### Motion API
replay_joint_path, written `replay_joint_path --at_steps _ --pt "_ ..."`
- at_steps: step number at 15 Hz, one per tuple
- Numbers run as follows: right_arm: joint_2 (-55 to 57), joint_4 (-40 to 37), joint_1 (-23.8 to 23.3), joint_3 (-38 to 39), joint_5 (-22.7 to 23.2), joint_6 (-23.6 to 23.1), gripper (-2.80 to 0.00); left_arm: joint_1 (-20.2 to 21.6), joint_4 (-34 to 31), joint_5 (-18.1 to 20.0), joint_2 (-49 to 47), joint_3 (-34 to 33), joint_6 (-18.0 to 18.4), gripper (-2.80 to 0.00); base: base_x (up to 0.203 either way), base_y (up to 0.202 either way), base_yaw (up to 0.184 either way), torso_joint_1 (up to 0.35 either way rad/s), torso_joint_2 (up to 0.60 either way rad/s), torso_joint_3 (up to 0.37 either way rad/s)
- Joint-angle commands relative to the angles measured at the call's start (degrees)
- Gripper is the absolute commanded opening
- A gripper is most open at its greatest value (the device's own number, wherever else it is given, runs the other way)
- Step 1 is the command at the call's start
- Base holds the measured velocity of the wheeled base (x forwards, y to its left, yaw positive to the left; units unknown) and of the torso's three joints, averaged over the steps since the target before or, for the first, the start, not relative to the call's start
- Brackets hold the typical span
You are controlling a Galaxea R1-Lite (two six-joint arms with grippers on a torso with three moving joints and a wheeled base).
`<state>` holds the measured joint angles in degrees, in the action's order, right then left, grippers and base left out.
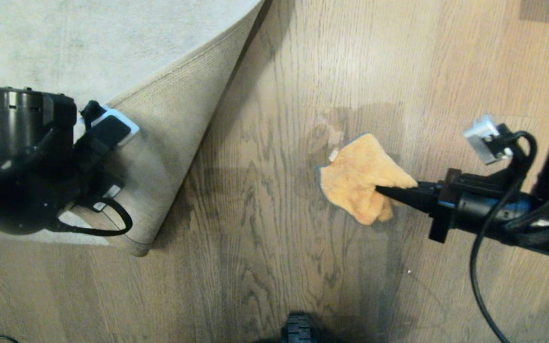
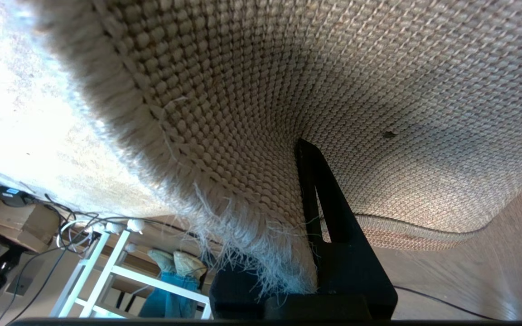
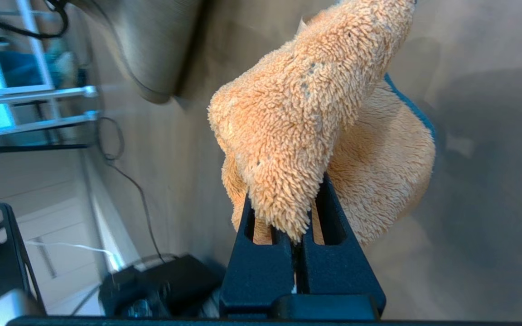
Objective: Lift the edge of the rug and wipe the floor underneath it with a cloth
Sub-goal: Wipe the floor under the carpet with a rag
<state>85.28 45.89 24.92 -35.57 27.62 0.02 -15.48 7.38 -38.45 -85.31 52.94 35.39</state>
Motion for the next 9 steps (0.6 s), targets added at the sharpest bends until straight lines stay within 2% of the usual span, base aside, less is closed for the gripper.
replay_joint_path --at_steps 1,3,6,9 --pt "9.0 2.6 4.1 -3.0 -1.0 0.1 -2.8 -0.3 0.0 -0.2 -0.6 0.0 0.2 -2.8 0.0 0.0 0.0 0.0 0.0 0.0" --pt "13.7 6.3 8.2 -5.0 -4.1 0.4 -2.8 -0.4 0.0 -0.3 -0.6 0.1 0.2 -2.8 0.0 0.0 0.0 0.0 0.0 0.0" --pt "19.5 11.4 14.4 -8.2 -10.8 4.0 -2.8 -0.4 0.0 -1.1 -0.6 -0.1 0.1 -2.8 0.0 0.0 0.0 0.0 0.0 0.0" --pt "25.3 14.4 17.7 -11.5 -14.7 4.9 -2.8 -0.5 0.0 -1.5 -0.6 -0.1 -0.2 -2.8 0.0 0.0 0.0 0.0 0.0 0.0"
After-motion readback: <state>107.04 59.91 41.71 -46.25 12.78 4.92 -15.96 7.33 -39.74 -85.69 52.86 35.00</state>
